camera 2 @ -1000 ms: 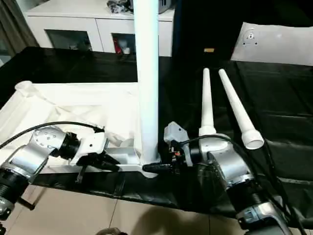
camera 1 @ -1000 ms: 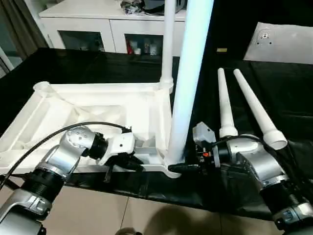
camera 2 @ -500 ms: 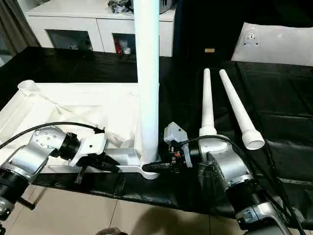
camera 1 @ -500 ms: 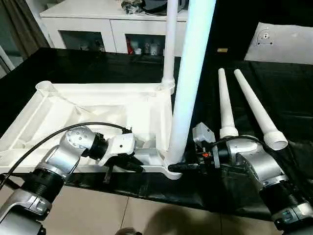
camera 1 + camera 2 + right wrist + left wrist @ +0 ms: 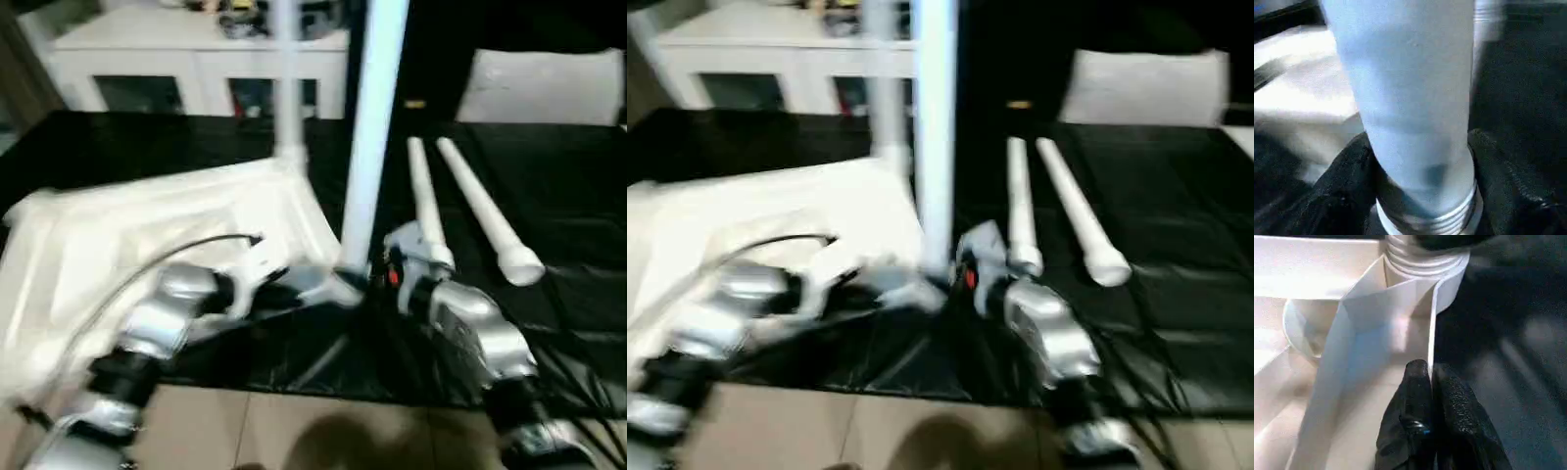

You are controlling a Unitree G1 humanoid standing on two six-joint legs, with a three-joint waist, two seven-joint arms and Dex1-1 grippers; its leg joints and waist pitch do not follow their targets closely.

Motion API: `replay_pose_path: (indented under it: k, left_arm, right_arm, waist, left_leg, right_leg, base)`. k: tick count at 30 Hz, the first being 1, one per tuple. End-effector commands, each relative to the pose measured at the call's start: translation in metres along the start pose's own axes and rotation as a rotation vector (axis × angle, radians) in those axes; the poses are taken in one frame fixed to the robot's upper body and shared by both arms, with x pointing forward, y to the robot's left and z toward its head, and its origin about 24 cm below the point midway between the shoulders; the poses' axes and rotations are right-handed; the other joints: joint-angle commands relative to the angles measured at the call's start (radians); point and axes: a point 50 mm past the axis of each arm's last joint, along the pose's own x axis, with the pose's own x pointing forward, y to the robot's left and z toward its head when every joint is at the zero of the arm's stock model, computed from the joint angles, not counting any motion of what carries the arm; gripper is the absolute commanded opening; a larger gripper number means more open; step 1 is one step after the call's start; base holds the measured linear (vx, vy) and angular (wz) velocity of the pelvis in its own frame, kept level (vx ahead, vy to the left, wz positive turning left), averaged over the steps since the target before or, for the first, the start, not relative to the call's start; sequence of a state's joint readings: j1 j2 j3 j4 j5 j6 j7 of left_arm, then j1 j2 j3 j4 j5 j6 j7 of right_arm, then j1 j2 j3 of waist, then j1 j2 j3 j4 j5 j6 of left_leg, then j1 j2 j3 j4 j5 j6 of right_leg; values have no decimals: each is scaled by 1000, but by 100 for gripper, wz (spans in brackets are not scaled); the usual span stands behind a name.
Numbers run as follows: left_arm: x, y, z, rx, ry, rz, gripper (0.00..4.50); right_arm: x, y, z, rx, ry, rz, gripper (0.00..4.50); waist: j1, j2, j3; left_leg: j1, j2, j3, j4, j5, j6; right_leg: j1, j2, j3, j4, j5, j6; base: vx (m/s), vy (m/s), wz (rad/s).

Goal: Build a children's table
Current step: Rotate leg to tighten

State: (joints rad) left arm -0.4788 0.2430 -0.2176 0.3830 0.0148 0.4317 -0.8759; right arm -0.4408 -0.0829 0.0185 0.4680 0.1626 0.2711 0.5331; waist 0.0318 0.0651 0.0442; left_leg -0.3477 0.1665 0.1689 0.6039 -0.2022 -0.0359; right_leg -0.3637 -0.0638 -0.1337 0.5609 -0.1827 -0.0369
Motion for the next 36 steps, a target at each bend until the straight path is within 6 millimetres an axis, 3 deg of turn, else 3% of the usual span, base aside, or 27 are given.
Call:
replay_pose_path:
  k: [1, 3, 5, 6, 7, 9, 10, 11, 13, 15, 16, 19, 22, 23, 24, 25, 29, 32, 36]
  left_arm:
    - [14, -1, 27, -43, -98, 102, 0]
    - [23, 0, 38, -74, -133, 203, 0]
    - [29, 0, 48, -80, -147, 265, 0]
    - [30, -1, 50, -62, -144, 268, 0]
    - [31, -1, 50, -40, -142, 260, 0]
    - [31, -3, 51, 1, -132, 236, 0]
    - [30, -4, 50, 27, -124, 218, 0]
    - [30, -4, 49, 42, -118, 207, 0]
    - [29, -4, 47, 72, -115, 189, 0]
    - [28, -4, 47, 91, -115, 166, 0]
    - [27, -4, 47, 108, -118, 158, 0]
    - [24, -3, 47, 139, -137, 134, 0]
    - [21, -2, 51, 91, -213, 113, 0]
    - [20, -2, 52, 80, -225, 99, 27]
    - [19, -2, 52, 82, -232, 101, 27]
    - [19, -2, 52, 82, -232, 101, 54]
    - [17, -3, 51, 75, -256, 84, 82]
    - [6, 8, 48, 57, -254, 149, 82]
    - [-15, 23, 39, 49, -208, 240, 82]
  right_arm:
    - [19, 28, -13, 103, 57, 21, 257]
    - [28, 29, -12, 138, 66, -63, 257]
    - [34, 32, -9, 153, 55, -100, 284]
    - [34, 33, -8, 142, 48, -106, 284]
    - [34, 33, -7, 131, 41, -111, 300]
    - [33, 32, -7, 126, 32, -124, 320]
    - [31, 31, -7, 121, 26, -133, 323]
    - [30, 30, -7, 114, 19, -137, 329]
    - [28, 27, -7, 95, 7, -157, 362]
    - [26, 25, -5, 67, -13, -167, 367]
    - [23, 21, -4, 13, -20, -194, 372]
    - [13, 16, 1, 11, -57, -200, 404]
    - [1, 11, 9, 7, -126, -232, 416]
    - [-1, 11, 10, -1, -136, -233, 443]
    - [-3, 12, 12, 1, -151, -224, 443]
    - [-3, 12, 12, 1, -151, -224, 450]
    - [-13, 13, 19, 1, -206, -226, 450]
    - [-21, 14, 23, 1, -220, -243, 450]
    - [-26, 14, 23, 3, -213, -246, 450]
  waist:
    - [-19, -3, -37]
    - [-21, -5, -39]
    - [-21, -6, -43]
    - [-17, -9, -43]
    - [-13, -9, -47]
    - [-11, -8, -51]
    - [-13, -5, -62]
    - [-14, -8, -66]
    - [-9, -10, -80]
    - [-3, -12, -77]
    - [8, -10, -82]
    - [21, -12, -73]
    - [33, -10, -70]
    - [34, -10, -69]
    - [35, -12, -67]
    - [38, -10, -67]
    - [42, -15, -64]
    - [43, -19, -62]
    - [35, -15, -63]
  left_leg:
    - [24, 68, -55, -89, -508, -19]
    - [15, 67, -56, -91, -500, -12]
    - [24, 64, -50, -88, -478, -10]
    - [18, 62, -47, -88, -441, 1]
    - [2, 65, -48, -91, -389, 15]
    - [-8, 70, -49, -96, -343, 24]
    - [-14, 75, -48, -92, -256, 34]
    - [-16, 75, -46, -89, -225, 44]
    - [-29, 66, -37, -67, -55, 102]
    - [-32, 62, -31, -59, -16, 135]
    - [-36, 63, -32, -54, 23, 163]
    - [-31, 69, -27, -56, -16, 165]
    - [-22, 80, -28, -64, -72, 125]
    - [-22, 80, -29, -65, -78, 117]
    - [-21, 80, -28, -69, -97, 102]
    - [-20, 80, -29, -70, -111, 93]
    - [-21, 80, -27, -73, -132, 78]
    - [-23, 75, -26, -74, -135, 72]
    - [-22, 74, -29, -76, -140, 64]
  right_leg:
    - [19, -110, 36, -111, -585, -25]
    - [24, -113, 34, -109, -568, -23]
    - [13, -118, 36, -112, -547, -31]
    - [15, -123, 42, -112, -523, -43]
    - [26, -126, 48, -100, -471, -55]
    - [30, -124, 54, -89, -403, -70]
    - [35, -123, 61, -67, -252, -116]
    - [36, -122, 61, -61, -207, -134]
    - [40, -126, 63, -30, -1, -195]
    - [35, -126, 64, -25, 52, -213]
    - [36, -124, 60, -15, 82, -216]
    - [30, -119, 60, -27, -10, -188]
    - [25, -118, 62, -37, -113, -160]
    - [25, -118, 63, -35, -118, -159]
    - [23, -117, 64, -37, -134, -158]
    - [22, -118, 65, -38, -142, -157]
    - [23, -120, 67, -40, -157, -153]
    - [25, -119, 67, -45, -191, -129]
    - [23, -115, 64, -44, -207, -117]
  base:
    - [0, 0, 0]
    - [-1, 27, -2]
    - [0, 0, 0]
    - [0, 0, 0]
    - [0, 0, 0]
    - [26, -6, -1]
    - [53, -11, -2]
    - [54, -28, 1]
    - [68, -44, 2]
    - [31, -26, 1]
    - [0, 0, 0]
    - [0, 0, 0]
    - [0, 0, 0]
    - [0, 0, 0]
    - [0, 0, 0]
    - [0, 0, 0]
    - [0, 0, 0]
    - [0, 0, 0]
    - [0, 0, 0]
